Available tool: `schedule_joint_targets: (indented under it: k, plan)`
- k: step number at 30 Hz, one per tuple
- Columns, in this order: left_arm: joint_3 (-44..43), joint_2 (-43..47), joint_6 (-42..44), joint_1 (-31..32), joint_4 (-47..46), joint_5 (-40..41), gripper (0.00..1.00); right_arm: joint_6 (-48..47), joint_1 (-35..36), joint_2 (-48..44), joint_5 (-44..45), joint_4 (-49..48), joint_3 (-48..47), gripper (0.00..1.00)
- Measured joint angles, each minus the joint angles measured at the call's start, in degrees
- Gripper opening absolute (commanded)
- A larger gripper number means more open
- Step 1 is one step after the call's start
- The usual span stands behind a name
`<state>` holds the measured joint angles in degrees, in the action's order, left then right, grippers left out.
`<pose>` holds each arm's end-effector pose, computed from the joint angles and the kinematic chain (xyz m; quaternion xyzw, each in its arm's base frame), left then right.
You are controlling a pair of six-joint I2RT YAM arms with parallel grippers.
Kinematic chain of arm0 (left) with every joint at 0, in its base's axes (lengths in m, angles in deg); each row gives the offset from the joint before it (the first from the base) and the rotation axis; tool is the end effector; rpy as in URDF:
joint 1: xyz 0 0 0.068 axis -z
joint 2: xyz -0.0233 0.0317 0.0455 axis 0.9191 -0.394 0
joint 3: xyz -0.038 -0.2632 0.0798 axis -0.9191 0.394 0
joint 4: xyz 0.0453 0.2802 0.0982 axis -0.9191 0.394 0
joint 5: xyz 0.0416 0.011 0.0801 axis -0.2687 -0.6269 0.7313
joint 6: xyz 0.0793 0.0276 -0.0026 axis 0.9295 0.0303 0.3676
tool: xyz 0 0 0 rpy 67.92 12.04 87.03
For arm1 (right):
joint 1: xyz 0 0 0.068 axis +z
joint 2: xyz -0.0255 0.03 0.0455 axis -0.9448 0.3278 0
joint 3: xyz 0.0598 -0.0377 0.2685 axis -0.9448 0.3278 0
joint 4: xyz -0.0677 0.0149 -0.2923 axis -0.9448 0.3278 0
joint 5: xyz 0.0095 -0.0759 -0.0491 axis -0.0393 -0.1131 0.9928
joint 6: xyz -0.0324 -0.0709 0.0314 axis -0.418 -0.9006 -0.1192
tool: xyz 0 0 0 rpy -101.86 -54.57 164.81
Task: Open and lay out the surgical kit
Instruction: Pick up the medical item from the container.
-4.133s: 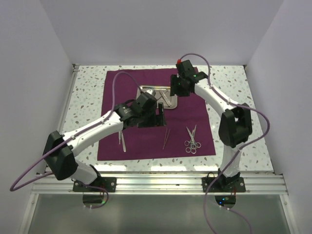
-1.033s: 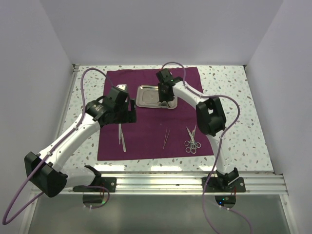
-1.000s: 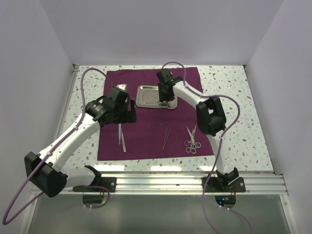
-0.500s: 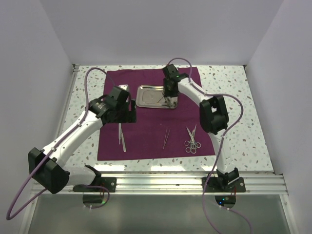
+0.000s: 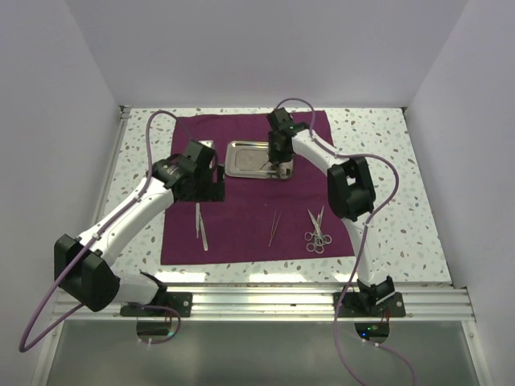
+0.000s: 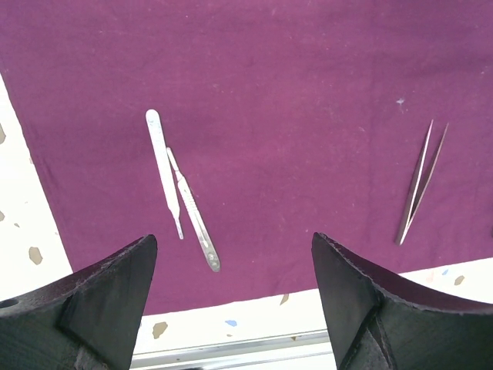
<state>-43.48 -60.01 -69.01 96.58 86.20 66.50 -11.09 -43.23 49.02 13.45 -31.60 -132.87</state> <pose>0.2892 -0.1521 0.2650 -0.0236 0.9622 -0.0636 0.2639 0.5189 0.2606 0.1381 -0.0079 0.9584 0.0638 0.2779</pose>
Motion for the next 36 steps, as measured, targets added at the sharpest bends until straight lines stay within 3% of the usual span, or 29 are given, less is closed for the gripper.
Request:
schedule_joint_targets:
  k: [20,27,36]
  plan:
    - [0.0,-1.22,2.34,-2.84,-0.35,-1.05,0.85,1.49,0.22,1.05,-1.29,-1.75,-0.13,0.33]
    - [-0.02,-1.92,2.8,-3.13,-0.35,-1.38,0.85,1.46,0.26,3.85,-0.35,-1.55,-4.63,0.31]
    - [-0.02,-2.05,2.95,-3.91,-0.35,-1.42,0.84,1.66,1.81,-0.72,2.91,-2.73,3.87,0.31]
